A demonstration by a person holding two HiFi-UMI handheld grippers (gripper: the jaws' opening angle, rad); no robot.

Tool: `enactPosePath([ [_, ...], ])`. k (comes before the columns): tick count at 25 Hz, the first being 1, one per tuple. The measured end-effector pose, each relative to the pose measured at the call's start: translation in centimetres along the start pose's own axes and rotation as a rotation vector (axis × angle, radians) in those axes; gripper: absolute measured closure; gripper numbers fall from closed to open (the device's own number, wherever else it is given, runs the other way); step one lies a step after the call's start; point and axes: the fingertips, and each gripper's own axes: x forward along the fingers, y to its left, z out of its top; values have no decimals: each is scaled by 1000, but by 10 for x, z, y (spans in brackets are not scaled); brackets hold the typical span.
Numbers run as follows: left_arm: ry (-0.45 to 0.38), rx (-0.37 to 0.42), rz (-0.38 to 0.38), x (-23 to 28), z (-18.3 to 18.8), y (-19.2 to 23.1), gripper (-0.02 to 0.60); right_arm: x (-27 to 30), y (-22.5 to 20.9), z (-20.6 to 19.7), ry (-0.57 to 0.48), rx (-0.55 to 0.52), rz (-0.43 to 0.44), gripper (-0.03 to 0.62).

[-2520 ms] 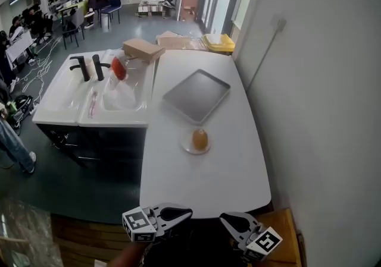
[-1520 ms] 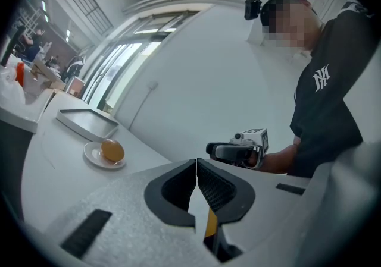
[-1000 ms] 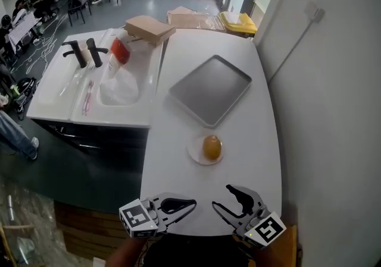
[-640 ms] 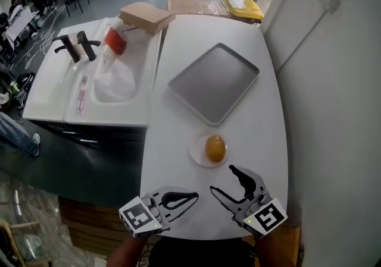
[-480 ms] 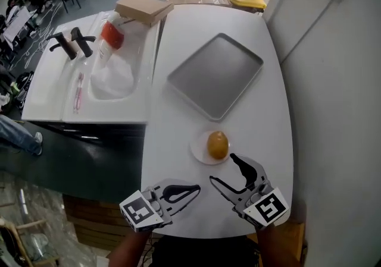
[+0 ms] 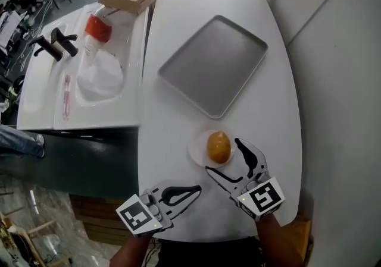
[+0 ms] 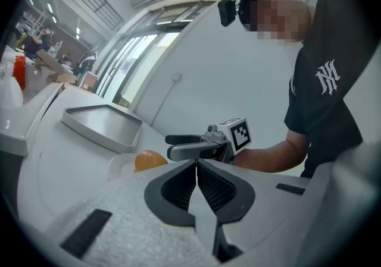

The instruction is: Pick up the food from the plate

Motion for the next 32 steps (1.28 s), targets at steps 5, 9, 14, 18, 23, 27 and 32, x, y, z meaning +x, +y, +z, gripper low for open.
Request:
enactPosePath([
  [5,22,-22,1,4,-6,8,572,21,-14,-20,94,7,-29,177],
  [9,29,-34,0,8,-9,12,572,35,-17,-41,161,0,-32,169],
  [14,42,-42,-2,12,-13,17,572,44,-26,-54,195,26,-35,171],
  [18,44,-47,2,13,-16,21,572,48,-28,-59,229,13,-26,171],
  [23,50,-59,0,16,-20,22,572,51,-25,-66,252,-2,-8,172],
  [27,30,-75,-6,17,-19,23,572,52,-27,-69,275,-8,-4,174],
  [32,35,-73,-7,17,-20,24,572,54,-27,-71,292,-1,10,181],
])
